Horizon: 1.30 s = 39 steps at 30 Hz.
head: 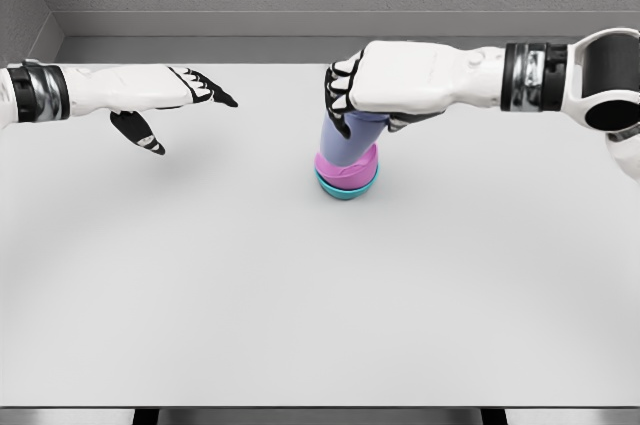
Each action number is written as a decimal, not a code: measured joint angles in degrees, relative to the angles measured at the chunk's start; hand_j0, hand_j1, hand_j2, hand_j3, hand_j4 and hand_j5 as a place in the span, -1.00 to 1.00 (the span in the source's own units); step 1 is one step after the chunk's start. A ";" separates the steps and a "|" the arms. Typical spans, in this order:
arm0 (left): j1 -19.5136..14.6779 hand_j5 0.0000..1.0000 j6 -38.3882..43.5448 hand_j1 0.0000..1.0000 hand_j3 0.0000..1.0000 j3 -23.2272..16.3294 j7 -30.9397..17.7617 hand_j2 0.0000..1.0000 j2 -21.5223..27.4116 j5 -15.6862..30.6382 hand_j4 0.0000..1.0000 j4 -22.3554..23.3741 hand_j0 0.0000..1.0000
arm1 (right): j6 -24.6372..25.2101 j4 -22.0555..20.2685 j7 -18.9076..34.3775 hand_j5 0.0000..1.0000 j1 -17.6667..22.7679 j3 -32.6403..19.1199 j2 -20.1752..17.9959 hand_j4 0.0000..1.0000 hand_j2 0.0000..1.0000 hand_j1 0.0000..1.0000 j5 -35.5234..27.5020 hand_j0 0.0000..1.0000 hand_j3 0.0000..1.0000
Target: Stacking bowl and cup with both arms
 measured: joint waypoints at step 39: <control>0.09 1.00 0.00 1.00 1.00 0.00 0.00 1.00 0.02 -0.01 1.00 -0.01 1.00 | 0.00 5.13 -0.02 -0.26 -0.35 2.53 2.29 -0.26 -0.26 -0.26 1.80 -0.26 -0.26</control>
